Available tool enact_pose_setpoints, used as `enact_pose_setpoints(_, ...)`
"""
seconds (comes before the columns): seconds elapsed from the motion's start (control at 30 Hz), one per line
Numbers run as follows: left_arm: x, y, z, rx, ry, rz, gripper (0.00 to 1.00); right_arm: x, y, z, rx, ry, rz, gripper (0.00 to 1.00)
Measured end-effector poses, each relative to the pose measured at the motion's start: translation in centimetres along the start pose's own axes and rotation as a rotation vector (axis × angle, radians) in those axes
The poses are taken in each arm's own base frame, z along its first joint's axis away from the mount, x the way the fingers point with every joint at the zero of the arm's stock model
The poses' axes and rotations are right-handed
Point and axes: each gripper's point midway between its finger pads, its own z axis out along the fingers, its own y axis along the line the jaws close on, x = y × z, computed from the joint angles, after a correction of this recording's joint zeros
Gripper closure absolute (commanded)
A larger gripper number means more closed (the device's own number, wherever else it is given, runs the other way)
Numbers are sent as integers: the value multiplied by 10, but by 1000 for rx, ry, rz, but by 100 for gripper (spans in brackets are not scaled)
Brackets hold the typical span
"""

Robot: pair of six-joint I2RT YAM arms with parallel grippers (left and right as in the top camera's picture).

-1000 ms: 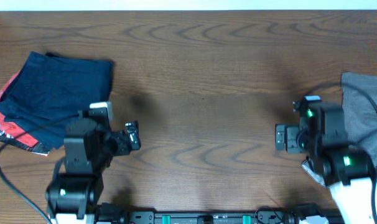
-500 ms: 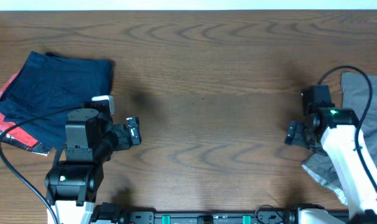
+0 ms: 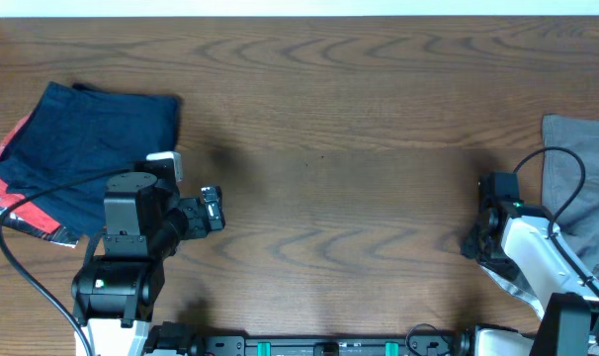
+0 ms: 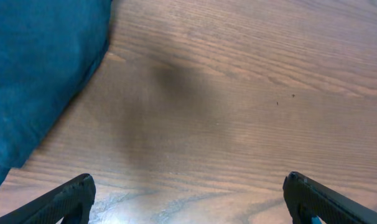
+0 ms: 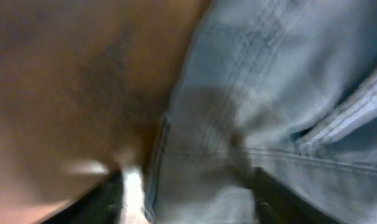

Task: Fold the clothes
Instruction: 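Reach the right gripper to the grey shorts and grasp them, then drag the grey shorts with the right gripper toward table center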

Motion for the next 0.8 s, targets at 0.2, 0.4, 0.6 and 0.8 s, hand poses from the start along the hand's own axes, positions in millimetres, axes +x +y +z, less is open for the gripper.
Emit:
enact_pose_setpoints(0.2, 0, 0, 0, 0, 0, 0, 2, 2, 2, 5, -14, -3, -1, 99)
enact_pose_setpoints(0.4, 0, 0, 0, 1, -1, 0, 2, -21, 56, -10, -275, -86, -200, 99)
enact_pose_setpoints(0.6, -1, 0, 0, 1, -5, 1, 2, -24, 163, -92, -771, -196, -533, 99)
enact_pose_setpoints(0.8, -1, 0, 0, 2, -5, 1, 2, -43, 245, -220, -1121, -539, -700, 99)
